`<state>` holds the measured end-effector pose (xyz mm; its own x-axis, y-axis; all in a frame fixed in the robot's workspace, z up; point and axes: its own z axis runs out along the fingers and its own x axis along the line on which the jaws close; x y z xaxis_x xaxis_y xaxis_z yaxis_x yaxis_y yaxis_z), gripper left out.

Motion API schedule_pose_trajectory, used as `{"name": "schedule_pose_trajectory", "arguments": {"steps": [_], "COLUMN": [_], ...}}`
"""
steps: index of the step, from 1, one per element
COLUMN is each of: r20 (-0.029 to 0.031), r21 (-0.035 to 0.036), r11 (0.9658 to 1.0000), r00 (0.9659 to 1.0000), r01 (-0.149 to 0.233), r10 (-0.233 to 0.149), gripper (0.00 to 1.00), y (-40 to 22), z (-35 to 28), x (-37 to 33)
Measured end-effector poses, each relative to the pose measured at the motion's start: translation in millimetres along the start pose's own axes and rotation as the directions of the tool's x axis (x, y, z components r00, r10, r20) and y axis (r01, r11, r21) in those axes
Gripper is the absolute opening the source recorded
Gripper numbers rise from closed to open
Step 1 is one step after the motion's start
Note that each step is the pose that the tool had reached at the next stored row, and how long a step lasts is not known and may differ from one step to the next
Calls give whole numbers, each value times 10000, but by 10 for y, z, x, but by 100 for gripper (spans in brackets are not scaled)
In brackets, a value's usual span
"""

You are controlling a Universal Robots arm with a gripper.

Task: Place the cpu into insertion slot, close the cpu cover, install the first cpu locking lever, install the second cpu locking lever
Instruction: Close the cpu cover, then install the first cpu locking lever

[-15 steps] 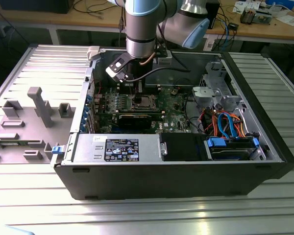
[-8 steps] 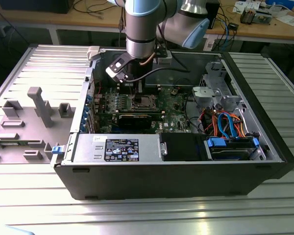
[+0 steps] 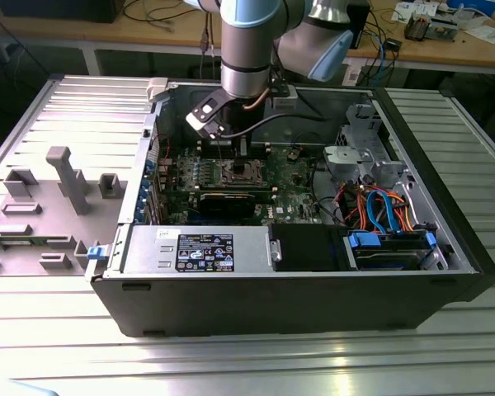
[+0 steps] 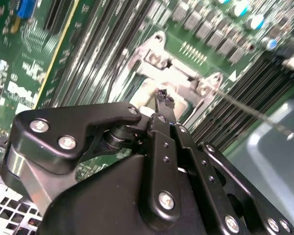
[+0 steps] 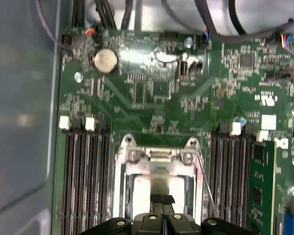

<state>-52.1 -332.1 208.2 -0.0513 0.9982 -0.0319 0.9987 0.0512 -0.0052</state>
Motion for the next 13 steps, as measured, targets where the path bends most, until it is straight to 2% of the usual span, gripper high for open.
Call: {"name": "schedule_pose_trajectory", "arguments": {"steps": [1, 13], "r20": [1, 0], "r21": [3, 4], "r11": [10000, 10000], "r00": [10000, 10000], "r01": [1, 0], "r10": [-1, 0], "gripper": [11, 11], "y": [19, 21], "z": [0, -1], "x": [-2, -1]}}
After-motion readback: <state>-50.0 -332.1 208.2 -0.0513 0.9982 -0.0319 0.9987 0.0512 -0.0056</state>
